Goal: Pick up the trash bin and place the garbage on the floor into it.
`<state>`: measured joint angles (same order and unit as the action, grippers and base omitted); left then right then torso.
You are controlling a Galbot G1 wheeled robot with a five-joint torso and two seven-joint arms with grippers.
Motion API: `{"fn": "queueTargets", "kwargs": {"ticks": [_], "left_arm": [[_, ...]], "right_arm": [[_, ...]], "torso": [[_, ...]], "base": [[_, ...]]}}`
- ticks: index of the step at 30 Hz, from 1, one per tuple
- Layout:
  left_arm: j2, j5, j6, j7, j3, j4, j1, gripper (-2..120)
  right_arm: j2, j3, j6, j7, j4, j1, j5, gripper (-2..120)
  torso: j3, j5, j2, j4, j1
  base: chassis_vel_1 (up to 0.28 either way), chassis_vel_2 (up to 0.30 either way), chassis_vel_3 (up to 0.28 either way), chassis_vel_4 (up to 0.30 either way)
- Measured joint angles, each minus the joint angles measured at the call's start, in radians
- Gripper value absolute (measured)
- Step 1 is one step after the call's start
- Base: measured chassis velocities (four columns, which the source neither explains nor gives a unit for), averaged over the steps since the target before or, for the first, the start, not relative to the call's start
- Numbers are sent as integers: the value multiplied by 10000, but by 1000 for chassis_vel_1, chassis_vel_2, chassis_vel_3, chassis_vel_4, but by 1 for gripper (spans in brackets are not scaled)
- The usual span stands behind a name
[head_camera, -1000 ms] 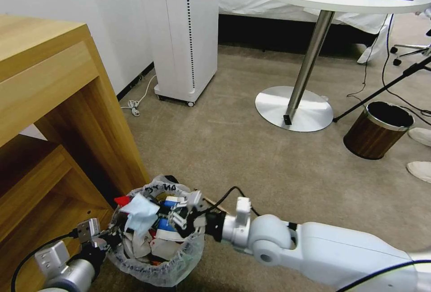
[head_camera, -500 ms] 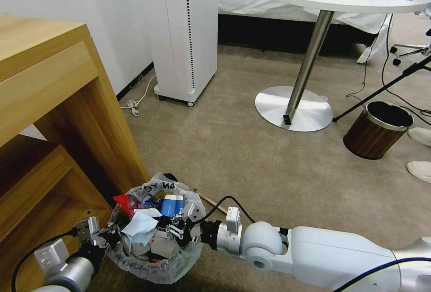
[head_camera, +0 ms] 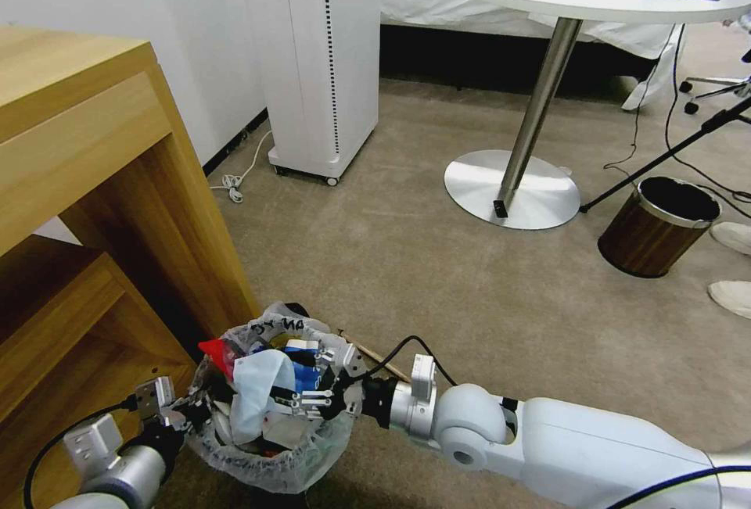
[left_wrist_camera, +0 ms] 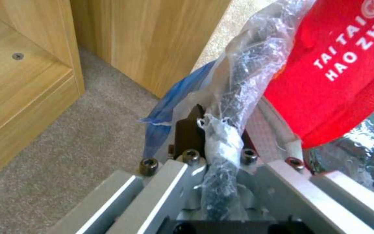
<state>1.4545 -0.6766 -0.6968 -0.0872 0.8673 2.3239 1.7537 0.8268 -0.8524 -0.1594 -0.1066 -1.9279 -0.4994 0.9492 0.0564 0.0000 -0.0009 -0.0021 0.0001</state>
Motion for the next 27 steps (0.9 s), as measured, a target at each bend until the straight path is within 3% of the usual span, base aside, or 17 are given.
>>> {"fn": "queueTargets", "kwargs": {"ticks": [4, 11, 21, 27], "left_arm": [[17, 38, 0, -1, -24, -5, 25, 1], [22, 97, 0, 0, -83, -6, 15, 1], [45, 143, 41, 0, -124, 7, 83, 1], [90, 240, 96, 6, -176, 8, 149, 1]], "right_arm": [[-148, 258, -43, -41, -41, -226, -81, 99], [-605, 590, 34, -137, -413, -392, -56, 100], [-1418, 893, -407, -1376, -226, -732, -460, 100], [-1421, 1098, -208, -1040, -205, -893, -506, 100]], "torso": [[0, 0, 0, 0, 0], [0, 1, 0, 0, 0], [1, 2, 0, 0, -1], [0, 0, 0, 0, 0]], "base": [[0, 0, 0, 0], [0, 0, 0, 0], [0, 0, 0, 0], [0, 0, 0, 0]]}}
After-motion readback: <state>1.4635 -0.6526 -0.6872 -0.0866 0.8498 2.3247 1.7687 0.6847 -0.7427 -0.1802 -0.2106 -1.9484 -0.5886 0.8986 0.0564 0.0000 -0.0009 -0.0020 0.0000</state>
